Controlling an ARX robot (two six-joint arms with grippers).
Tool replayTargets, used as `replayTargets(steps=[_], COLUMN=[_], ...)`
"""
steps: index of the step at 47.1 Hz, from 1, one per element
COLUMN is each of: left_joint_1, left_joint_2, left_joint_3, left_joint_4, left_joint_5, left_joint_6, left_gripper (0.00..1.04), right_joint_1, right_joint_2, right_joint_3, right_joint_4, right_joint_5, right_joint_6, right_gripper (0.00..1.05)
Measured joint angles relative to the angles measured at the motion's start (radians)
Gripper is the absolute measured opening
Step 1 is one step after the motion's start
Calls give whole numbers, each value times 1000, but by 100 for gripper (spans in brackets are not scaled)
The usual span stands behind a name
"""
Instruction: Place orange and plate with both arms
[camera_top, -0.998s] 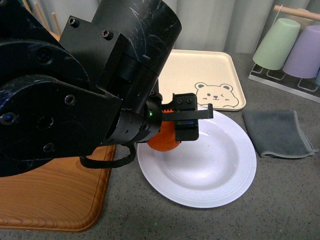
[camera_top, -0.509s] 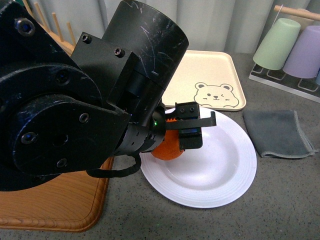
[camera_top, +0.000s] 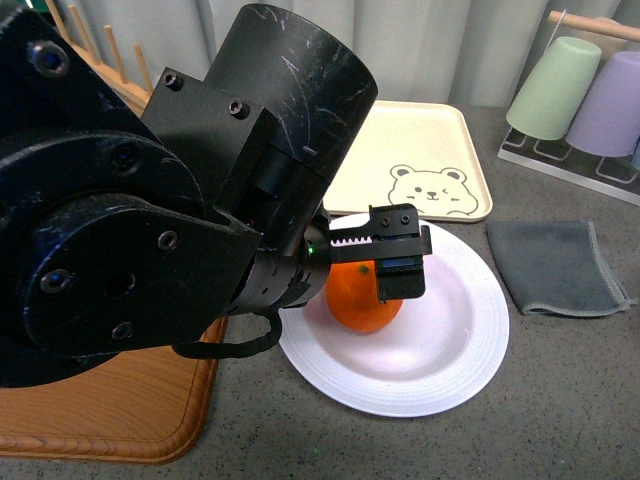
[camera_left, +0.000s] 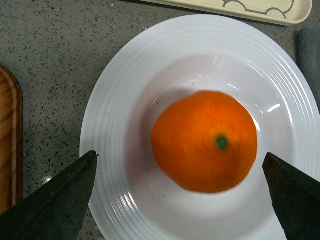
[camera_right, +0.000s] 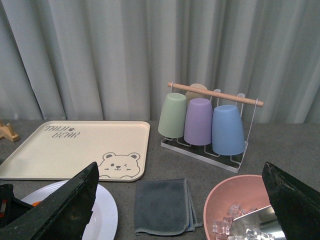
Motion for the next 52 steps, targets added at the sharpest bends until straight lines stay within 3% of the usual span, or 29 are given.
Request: replayTargets(steps=[16,26,41,43,47,49,52], left_joint_1=[114,221,270,280,319,349,391], left_joint_2=[-187,-439,-834,-821,-805,-866,-990], left_joint_3=[-138,-296,-567,-598,-739,-798,-824], left_joint_4=[20,13,-27,69,477,598,613], left_joint_5=[-69,-141,-261,-237,-149,-119,-90], left_joint_6=[47,119,153,193,366,429,489], left_gripper=[98,98,98,94,78,69,55], right_joint_1=[0,0,0,0,0,0,0], right_joint_2=[0,0,0,0,0,0,1], right_joint_3=[0,0,0,0,0,0,0], right_joint_4=[0,0,0,0,0,0,0], right_joint_5=[0,0,0,-1,-1,1,1], right_joint_6=[0,0,0,0,0,0,0], right_gripper=[96,96,96,96,96,96,96])
